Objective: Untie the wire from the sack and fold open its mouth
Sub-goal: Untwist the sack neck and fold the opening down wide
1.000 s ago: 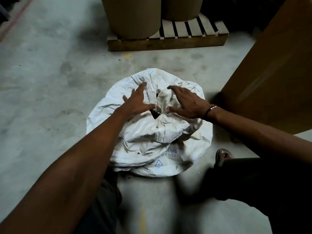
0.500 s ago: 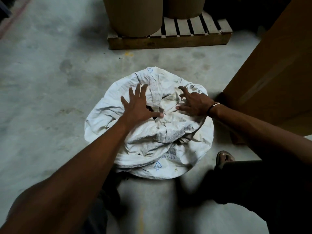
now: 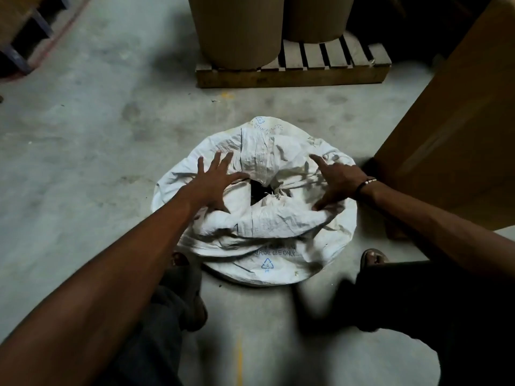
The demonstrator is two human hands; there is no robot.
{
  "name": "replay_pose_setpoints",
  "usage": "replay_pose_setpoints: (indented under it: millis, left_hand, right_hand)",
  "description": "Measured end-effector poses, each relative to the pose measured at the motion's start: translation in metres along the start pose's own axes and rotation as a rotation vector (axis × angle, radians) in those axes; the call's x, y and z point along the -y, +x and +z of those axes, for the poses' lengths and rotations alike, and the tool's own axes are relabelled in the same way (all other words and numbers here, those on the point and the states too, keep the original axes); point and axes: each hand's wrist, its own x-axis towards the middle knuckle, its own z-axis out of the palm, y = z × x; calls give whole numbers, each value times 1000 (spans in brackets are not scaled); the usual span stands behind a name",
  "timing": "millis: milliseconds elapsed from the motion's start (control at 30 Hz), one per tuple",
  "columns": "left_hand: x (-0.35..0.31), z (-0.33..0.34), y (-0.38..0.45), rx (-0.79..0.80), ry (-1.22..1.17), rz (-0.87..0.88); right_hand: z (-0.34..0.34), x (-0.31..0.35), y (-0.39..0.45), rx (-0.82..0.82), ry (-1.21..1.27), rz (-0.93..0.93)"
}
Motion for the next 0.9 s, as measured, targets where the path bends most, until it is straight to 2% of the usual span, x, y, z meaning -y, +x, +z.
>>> replay_pose_setpoints:
  millis: [33,100,133,167,233,300,367,433,500,633,667,700,767,800,833,900]
  left_hand:
    - [-3,-5,-1,-55,-108,7]
    - [-7,-11,-2,-281,-307,12]
    - [-10,-13,0,-373,-416,-6]
    - [-15,-14,0,-383,-535,-25]
    - [-26,-14,4,-195,-678,-65]
    - [-31,-6,16,-46,-756,-99]
    - [-29,-6,33,-46,-886,-129]
    - [-22,-14,55,-60,-902,-113]
    - [-16,-26,81,-60,-847,-67]
    - [-22,-73,113,-91,-693,88]
    - [-25,-84,115,-74,-630,137]
    - [-27,-91,116,-57,-580,197]
    - [-27,-95,107,-55,-553,258]
    - [-27,-93,98,-95,-565,235]
    - [-27,-86,90,-162,-585,175]
    - [-30,-64,77,-247,-594,98]
  right_hand:
    - [-5,4,1,-119,-14,-42]
    - [-14,15,1,-321,109,-151]
    - [-19,24,0,-356,239,-216]
    - [-22,34,-2,-348,351,-295]
    - [-22,54,-2,-217,400,-413]
    - [-15,69,-6,-22,274,-410]
    - [-9,73,-14,248,117,-347]
    - [-9,77,-24,466,97,-404]
    - [-7,86,-30,581,245,-472]
    - [-8,113,-41,776,500,-399]
    - [-14,114,-41,738,516,-412]
    - [-17,111,-36,613,513,-456]
    - [-22,96,-19,175,424,-568]
    - [-25,85,-10,-47,350,-577]
    - [-23,75,1,-186,270,-562]
    - [-21,57,14,-218,89,-497]
